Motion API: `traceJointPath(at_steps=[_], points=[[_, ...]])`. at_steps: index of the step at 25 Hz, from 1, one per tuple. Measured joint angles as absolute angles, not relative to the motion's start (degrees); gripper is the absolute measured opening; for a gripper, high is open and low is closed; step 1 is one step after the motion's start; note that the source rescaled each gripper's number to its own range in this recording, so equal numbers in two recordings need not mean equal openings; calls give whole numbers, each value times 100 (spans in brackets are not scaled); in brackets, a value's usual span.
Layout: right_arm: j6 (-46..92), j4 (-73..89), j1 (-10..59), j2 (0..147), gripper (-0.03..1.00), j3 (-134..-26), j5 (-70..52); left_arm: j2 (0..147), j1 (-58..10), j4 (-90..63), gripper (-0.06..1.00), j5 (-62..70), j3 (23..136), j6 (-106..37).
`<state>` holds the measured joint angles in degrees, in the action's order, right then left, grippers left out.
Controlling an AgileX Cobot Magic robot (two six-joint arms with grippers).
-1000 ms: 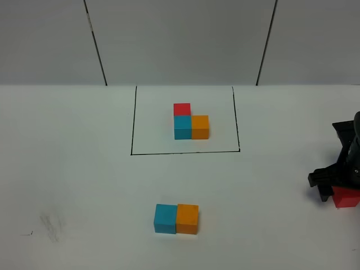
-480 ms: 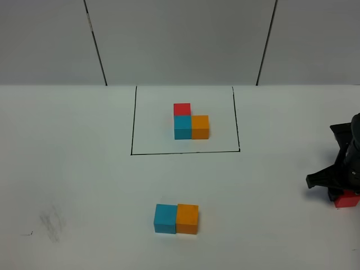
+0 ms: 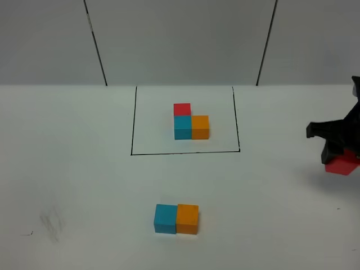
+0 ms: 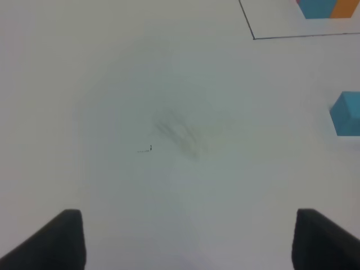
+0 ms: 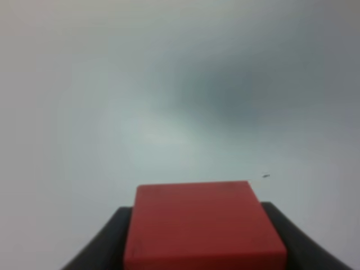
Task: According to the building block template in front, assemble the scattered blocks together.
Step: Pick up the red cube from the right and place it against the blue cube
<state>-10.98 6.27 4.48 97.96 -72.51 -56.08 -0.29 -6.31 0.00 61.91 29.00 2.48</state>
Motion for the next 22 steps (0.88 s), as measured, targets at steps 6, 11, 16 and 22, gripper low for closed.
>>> traceJointPath(at_steps=[6, 11, 16, 22], points=[[-1795, 512, 1609, 9817, 2, -8300, -6351, -29, -631, 0, 84, 6191, 2900, 248], [-2999, -64, 2607, 10339, 2, -9313, -6835, -29, -631, 0, 84, 6191, 2900, 248], [-3658, 131, 3164, 11218, 2, -10047, -6918, -29, -631, 0, 84, 6191, 2900, 248], [-3909, 184, 3745, 11698, 2, -10443, -6647, -29, -631, 0, 84, 6191, 2900, 248]])
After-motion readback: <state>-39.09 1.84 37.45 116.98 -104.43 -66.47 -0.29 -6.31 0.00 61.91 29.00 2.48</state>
